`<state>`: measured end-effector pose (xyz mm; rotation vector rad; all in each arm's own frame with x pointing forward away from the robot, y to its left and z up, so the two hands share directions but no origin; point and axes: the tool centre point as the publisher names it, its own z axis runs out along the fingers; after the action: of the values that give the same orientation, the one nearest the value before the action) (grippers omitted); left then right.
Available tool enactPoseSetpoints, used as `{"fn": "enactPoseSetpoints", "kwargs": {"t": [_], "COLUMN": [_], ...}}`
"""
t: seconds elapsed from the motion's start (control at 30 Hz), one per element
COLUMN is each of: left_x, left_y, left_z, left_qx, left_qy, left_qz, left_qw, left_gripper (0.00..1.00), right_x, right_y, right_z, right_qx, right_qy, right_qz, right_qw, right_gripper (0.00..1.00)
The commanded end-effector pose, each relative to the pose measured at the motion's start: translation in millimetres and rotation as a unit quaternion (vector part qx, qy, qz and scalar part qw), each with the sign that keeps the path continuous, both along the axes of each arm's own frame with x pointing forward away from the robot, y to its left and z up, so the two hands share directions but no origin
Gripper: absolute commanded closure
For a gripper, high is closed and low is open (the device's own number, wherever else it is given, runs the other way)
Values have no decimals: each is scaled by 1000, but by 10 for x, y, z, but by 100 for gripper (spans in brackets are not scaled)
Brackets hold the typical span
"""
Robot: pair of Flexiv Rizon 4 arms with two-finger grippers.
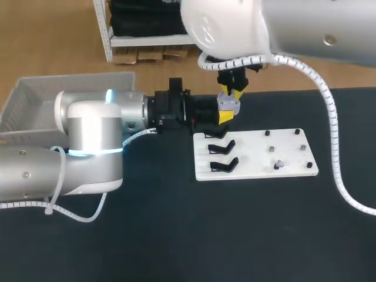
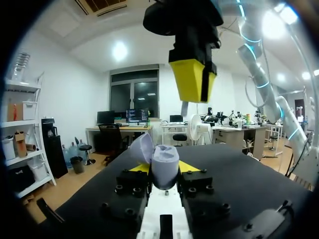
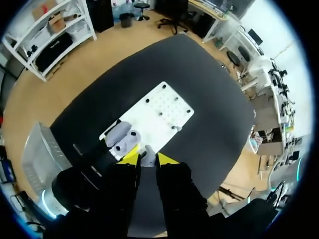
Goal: Pick up each earbud case from the left stands, insert the matching earbuds, close the lid, and place the case in the box.
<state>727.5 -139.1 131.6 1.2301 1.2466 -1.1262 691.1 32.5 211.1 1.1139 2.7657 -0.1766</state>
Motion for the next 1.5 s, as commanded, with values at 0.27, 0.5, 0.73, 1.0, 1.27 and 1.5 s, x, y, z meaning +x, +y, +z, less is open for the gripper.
{"fn": "enactPoseSetpoints", "kwargs": {"t": [0.27,0.5,0.73,1.0,1.27,1.5], "left_x": [-22,-22,-22,-22,-22,-22], "left_y": [-3,-3,-3,-3,-3,-3], "left_z": [-11,-11,-11,-11,-11,-11], "left_qx": [-3,-3,-3,-3,-3,-3], "left_qy": [-3,-3,-3,-3,-3,-3], "left_qz": [4,4,4,4,4,4], "left_qw": [1000,1000,1000,1000,1000,1000], "left_gripper": [100,100,100,100,100,100], "right_x": [94,169,225,248,251,278], "right_y": [-1,20,22,20,8,-22], "right_z": [-121,-174,-189,-216,-253,-284], "right_qx": [31,35,37,36,37,38], "right_qy": [-14,-1,6,10,14,15], "right_qz": [-10,-7,-8,-9,-12,-19], "right_qw": [999,999,999,999,999,999], "right_gripper": [100,100,100,100,100,100]}}
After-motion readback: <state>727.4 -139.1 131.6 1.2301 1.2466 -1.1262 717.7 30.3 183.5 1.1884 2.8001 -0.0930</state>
